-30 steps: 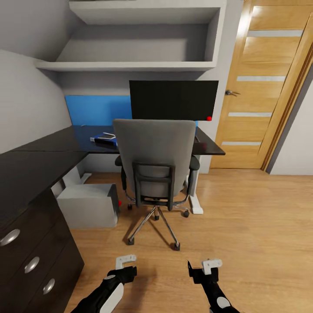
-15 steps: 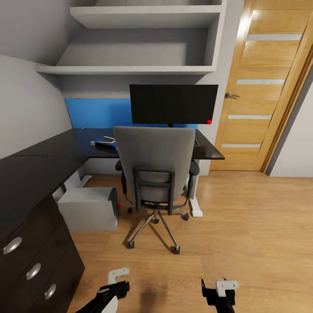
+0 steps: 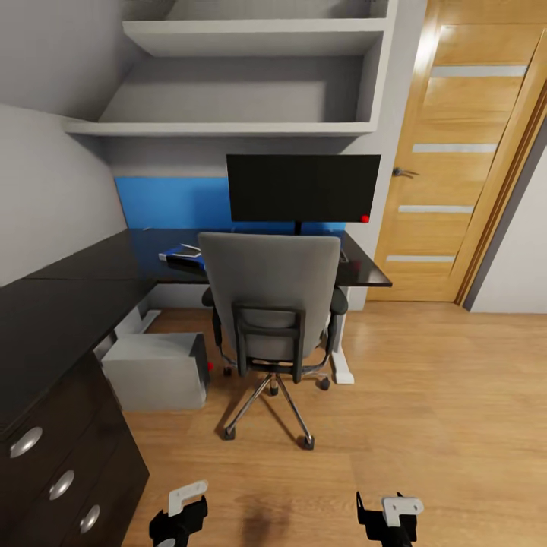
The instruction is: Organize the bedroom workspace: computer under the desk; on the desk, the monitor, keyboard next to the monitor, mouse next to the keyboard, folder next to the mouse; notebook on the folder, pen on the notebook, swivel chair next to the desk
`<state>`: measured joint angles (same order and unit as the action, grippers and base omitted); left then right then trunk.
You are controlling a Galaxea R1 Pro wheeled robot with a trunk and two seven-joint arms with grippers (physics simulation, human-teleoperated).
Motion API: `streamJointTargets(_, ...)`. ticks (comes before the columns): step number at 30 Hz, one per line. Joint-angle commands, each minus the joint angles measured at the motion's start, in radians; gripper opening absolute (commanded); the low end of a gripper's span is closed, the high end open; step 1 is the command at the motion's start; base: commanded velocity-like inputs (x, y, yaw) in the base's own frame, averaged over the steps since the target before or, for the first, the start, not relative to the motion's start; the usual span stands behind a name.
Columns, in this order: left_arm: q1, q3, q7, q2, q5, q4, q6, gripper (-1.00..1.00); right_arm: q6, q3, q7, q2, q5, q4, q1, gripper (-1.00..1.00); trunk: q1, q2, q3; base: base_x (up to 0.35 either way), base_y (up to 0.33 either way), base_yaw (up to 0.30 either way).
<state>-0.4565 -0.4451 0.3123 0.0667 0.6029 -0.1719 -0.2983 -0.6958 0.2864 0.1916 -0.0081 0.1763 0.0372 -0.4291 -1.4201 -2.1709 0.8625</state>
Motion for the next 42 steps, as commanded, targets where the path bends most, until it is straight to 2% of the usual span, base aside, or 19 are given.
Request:
streamJointTargets(1, -0.001, -0.009, 0.006, 0.000, 0.006, 0.007, -0.008, 1.00, -0.004, 0.009, 0.003, 0.000, 0.011, 0.000, 0.000, 1.00, 0.004, 0.007, -0.002, 0.000, 0.000, 0.000)
streamJointTargets(10, -0.001, -0.009, 0.010, 0.003, 0.007, 0.041, -0.025, 1.00, -0.029, 0.010, 0.003, 0.005, 0.064, 0.000, 0.000, 1.00, 0.039, 0.070, -0.031, 0.000, 0.000, 0.000)
streamJointTargets(17, -0.001, -0.010, 0.010, 0.003, 0.008, 0.055, -0.022, 1.00, -0.031, 0.010, 0.003, 0.005, 0.068, 0.000, 0.000, 1.00, 0.065, 0.119, -0.052, 0.000, 0.000, 0.000)
streamJointTargets(20, -0.001, -0.011, 0.005, 0.010, 0.007, 0.094, -0.016, 1.00, -0.031, 0.010, 0.003, 0.011, 0.069, -0.002, 0.000, 1.00, 0.077, 0.140, -0.062, 0.000, 0.000, 0.000)
streamJointTargets(42, -0.001, -0.010, 0.002, 0.009, 0.008, 0.111, -0.014, 1.00, -0.035, 0.010, 0.003, 0.007, 0.067, -0.003, 0.000, 1.00, 0.161, 0.294, -0.131, 0.000, 0.000, 0.000)
